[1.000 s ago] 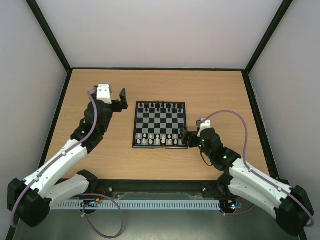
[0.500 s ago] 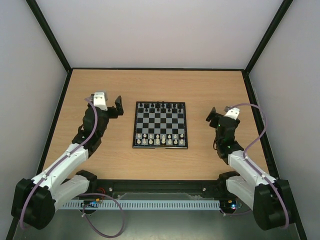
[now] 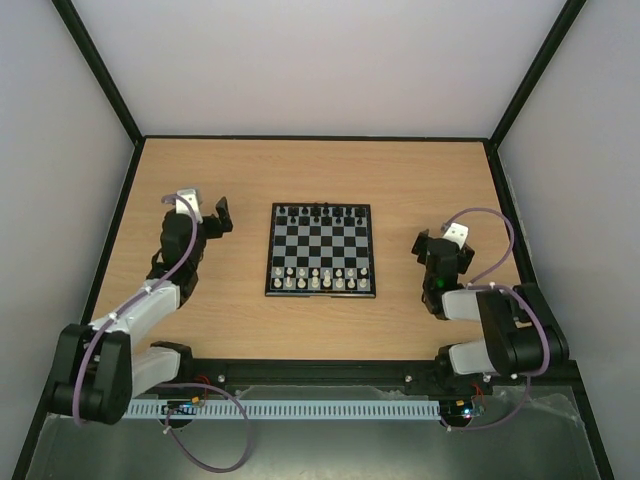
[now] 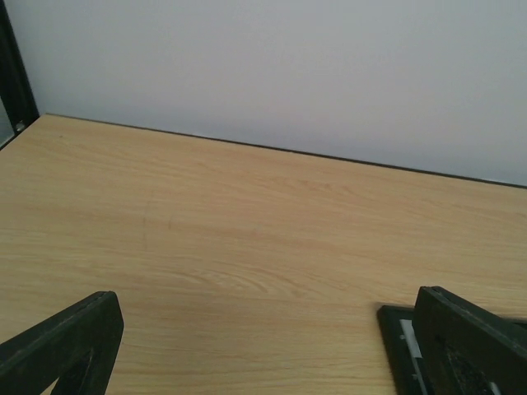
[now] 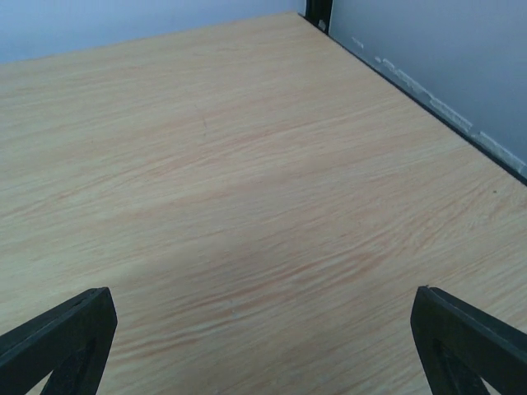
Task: Set up the chess pieces on the board
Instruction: Reset both arms
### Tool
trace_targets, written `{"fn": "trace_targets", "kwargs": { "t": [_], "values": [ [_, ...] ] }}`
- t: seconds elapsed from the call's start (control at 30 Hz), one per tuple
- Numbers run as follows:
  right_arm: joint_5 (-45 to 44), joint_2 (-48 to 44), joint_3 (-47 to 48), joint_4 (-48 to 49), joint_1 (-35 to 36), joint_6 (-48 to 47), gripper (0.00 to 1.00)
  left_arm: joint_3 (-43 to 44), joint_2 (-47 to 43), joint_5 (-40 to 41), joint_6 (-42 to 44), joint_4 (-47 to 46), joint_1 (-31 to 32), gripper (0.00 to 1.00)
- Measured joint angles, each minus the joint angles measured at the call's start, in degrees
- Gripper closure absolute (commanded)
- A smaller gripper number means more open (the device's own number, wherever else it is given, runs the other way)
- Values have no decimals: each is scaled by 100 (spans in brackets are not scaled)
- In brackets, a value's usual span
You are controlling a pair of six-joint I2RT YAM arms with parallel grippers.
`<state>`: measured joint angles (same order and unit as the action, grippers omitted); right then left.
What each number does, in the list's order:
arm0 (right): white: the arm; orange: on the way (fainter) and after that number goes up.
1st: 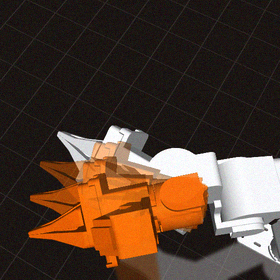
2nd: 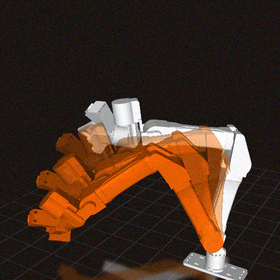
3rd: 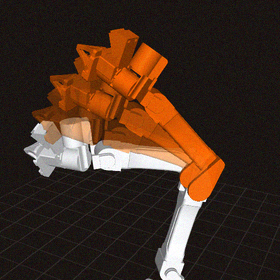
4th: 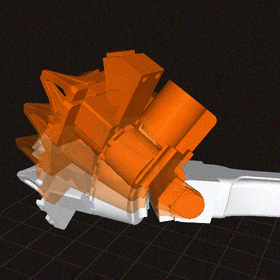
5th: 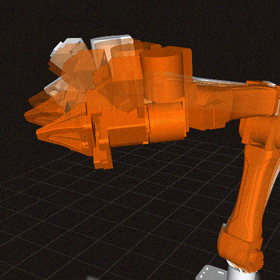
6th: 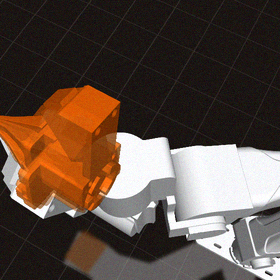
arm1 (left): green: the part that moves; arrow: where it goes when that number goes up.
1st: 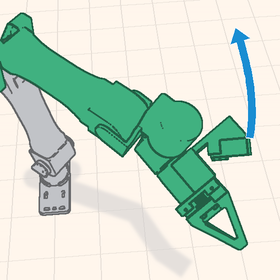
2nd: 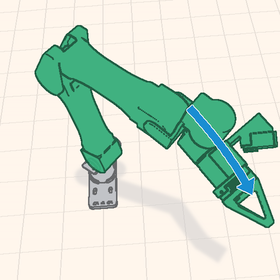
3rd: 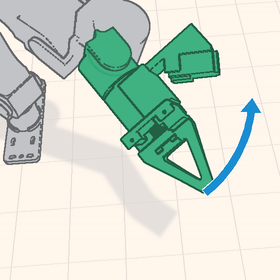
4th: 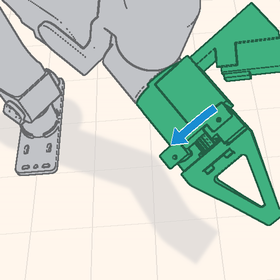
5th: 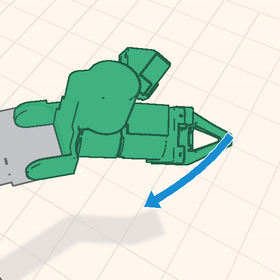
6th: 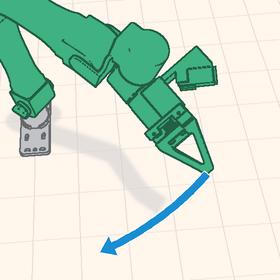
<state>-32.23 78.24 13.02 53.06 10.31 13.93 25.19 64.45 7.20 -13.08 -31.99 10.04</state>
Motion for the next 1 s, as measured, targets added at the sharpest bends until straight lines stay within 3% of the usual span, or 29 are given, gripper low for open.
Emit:
{"fn": "trace_targets", "kwargs": {
  "t": [0.4,0.8,1.0],
  "values": [
    [243,669,326,658,-313,-195,1,-269,1034,-573,216,-992,-603,0],
    [586,647,146,1119,-337,-291,1,-291,1145,-400,568,-1602,-802,1],
    [741,664,-260,1582,-345,-352,1,-776,848,-474,603,-1869,-1115,1]
  ]
}}
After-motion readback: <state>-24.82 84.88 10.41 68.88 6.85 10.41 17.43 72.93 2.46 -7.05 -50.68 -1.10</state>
